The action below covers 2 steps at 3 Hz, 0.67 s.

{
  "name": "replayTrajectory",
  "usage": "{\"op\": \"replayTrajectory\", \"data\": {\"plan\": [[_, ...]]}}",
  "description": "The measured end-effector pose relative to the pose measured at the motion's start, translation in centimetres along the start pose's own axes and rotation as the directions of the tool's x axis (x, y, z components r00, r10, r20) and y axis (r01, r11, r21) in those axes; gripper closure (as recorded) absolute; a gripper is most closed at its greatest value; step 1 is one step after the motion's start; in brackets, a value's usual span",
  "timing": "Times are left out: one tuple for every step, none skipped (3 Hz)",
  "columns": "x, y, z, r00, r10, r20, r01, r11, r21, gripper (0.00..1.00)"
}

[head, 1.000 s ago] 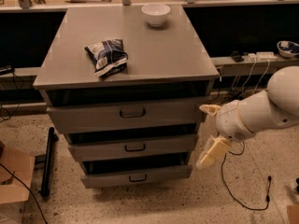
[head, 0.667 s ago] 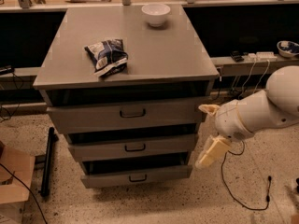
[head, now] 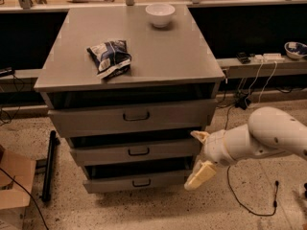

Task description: Open bottom drawer

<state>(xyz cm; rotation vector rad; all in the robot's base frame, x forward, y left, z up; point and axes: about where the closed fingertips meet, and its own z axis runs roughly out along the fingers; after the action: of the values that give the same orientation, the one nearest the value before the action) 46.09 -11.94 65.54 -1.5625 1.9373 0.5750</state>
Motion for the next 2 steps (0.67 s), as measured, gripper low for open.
{"op": "replayTrajectory", "data": {"plan": [[3.9,0.2,3.9,0.995,0.057,0.079,-0.055,0.9981,-0.027,0.0],[9.8,0.1,8.2,0.973,0.147,0.179,-0.135,0.9876,-0.08,0.0]]}}
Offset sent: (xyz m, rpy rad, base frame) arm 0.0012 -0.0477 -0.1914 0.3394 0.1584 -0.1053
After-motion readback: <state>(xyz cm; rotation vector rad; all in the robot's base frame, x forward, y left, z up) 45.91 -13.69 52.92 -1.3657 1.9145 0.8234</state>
